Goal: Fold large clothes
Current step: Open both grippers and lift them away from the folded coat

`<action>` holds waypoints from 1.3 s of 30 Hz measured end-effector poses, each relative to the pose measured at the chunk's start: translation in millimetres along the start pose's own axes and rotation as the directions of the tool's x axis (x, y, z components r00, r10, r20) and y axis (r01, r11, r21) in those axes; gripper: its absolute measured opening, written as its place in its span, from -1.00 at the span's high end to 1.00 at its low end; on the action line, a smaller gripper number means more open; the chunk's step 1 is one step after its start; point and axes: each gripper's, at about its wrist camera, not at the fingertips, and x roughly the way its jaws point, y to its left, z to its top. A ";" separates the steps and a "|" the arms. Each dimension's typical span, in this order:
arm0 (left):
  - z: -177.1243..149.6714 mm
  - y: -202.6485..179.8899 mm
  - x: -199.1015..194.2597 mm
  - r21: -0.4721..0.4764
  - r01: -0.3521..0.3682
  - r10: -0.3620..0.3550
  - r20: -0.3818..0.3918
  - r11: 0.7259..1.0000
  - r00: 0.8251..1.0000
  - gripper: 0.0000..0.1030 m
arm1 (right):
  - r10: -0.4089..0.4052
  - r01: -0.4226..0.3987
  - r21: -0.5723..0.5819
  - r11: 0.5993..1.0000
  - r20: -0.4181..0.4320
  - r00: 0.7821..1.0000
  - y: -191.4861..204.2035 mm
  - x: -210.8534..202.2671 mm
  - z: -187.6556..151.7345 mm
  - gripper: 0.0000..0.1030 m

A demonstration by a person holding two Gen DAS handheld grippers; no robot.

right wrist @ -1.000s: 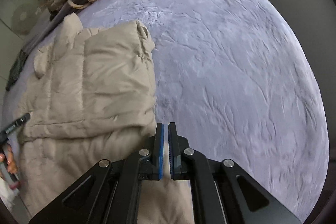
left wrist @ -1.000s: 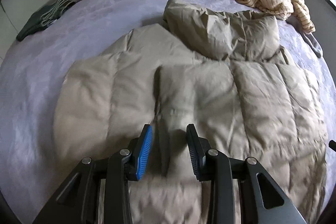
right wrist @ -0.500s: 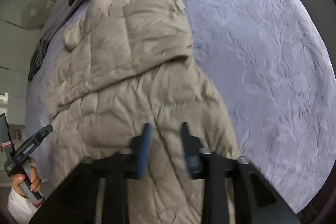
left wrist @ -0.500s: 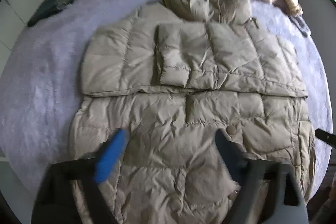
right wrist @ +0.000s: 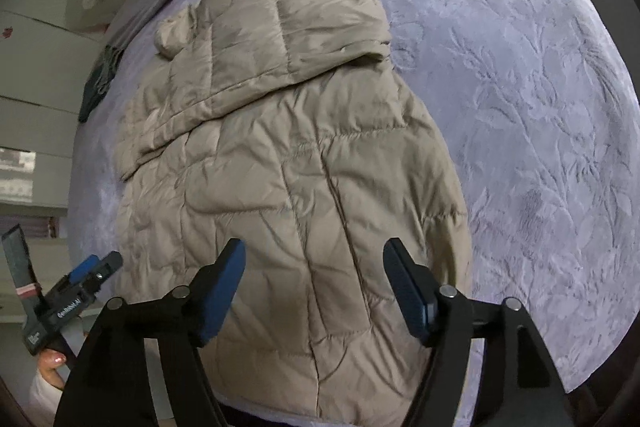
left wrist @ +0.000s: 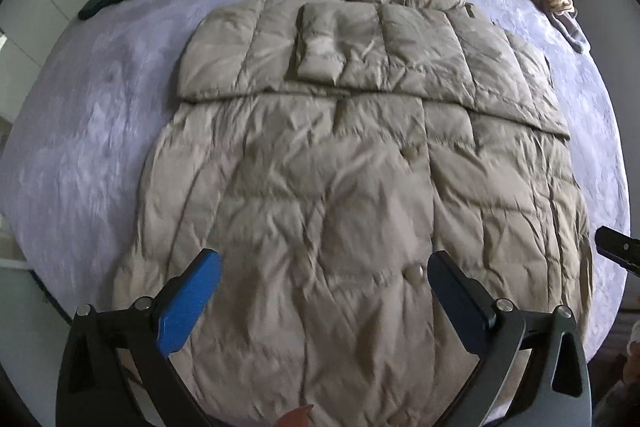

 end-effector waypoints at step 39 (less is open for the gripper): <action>-91.8 103.1 9.8 0.092 0.132 -0.123 -0.093 0.987 0.988 -1.00 | 0.014 -0.064 0.394 0.917 0.128 0.992 -7.0 -5.8 -162.7 -0.69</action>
